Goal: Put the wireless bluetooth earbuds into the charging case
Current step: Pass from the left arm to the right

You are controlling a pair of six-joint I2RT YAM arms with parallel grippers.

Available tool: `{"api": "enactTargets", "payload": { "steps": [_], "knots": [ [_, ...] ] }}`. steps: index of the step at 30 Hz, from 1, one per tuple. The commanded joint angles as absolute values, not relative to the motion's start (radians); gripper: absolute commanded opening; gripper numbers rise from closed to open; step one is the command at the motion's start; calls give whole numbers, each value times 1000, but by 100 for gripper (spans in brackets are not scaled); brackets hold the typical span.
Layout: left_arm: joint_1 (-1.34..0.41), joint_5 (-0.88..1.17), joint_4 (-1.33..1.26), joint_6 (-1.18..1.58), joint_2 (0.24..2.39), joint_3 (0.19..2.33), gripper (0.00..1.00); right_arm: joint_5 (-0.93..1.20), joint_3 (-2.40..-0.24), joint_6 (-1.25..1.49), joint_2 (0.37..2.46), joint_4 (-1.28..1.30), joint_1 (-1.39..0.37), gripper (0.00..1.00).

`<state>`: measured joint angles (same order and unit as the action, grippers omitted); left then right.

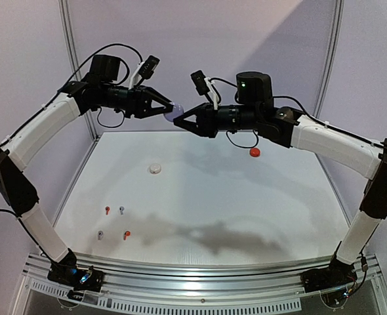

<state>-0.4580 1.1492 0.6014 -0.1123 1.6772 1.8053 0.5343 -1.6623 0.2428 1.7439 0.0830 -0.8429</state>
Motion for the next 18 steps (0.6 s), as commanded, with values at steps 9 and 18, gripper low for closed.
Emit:
{"api": "enactTargets", "payload": {
  "steps": [9,18],
  "knots": [
    [-454,1173,558,-103,1651,1782,0,537,-1626,260,1720,-62,-836,34],
    [-444,1185,549,-104,1641,1755,0,539,-1631,262,1718,-44,-830,0]
  ]
}}
